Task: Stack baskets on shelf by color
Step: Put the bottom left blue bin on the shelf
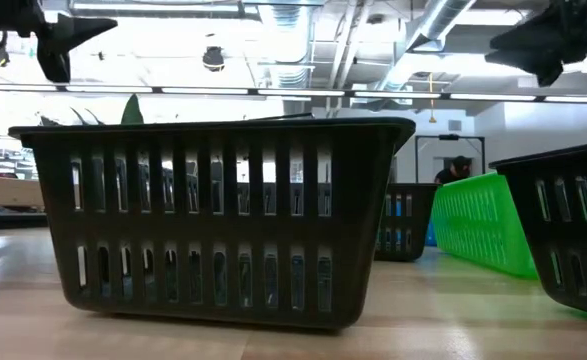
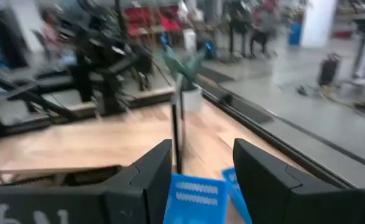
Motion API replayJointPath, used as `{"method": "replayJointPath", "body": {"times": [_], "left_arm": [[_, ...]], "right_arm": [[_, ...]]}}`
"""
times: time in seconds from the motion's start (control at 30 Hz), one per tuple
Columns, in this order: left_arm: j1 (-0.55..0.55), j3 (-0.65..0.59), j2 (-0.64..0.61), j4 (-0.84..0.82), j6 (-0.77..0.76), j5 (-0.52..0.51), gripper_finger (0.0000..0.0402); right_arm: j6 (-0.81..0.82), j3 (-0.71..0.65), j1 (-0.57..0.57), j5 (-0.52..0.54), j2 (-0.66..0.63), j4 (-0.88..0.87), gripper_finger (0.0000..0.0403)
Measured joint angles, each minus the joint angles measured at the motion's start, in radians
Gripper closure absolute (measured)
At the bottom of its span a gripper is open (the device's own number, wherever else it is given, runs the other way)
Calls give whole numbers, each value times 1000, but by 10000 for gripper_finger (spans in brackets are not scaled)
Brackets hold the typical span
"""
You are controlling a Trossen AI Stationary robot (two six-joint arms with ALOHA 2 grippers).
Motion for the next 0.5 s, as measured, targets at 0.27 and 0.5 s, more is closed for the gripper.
{"method": "replayJointPath", "body": {"times": [0.27,0.5], "left_arm": [[9,120,206,-34,-72,-8,232],[8,254,365,-123,-191,-5,232]], "right_arm": [[170,212,-92,-26,329,-247,207],[195,305,-211,-281,590,-312,209]]}}
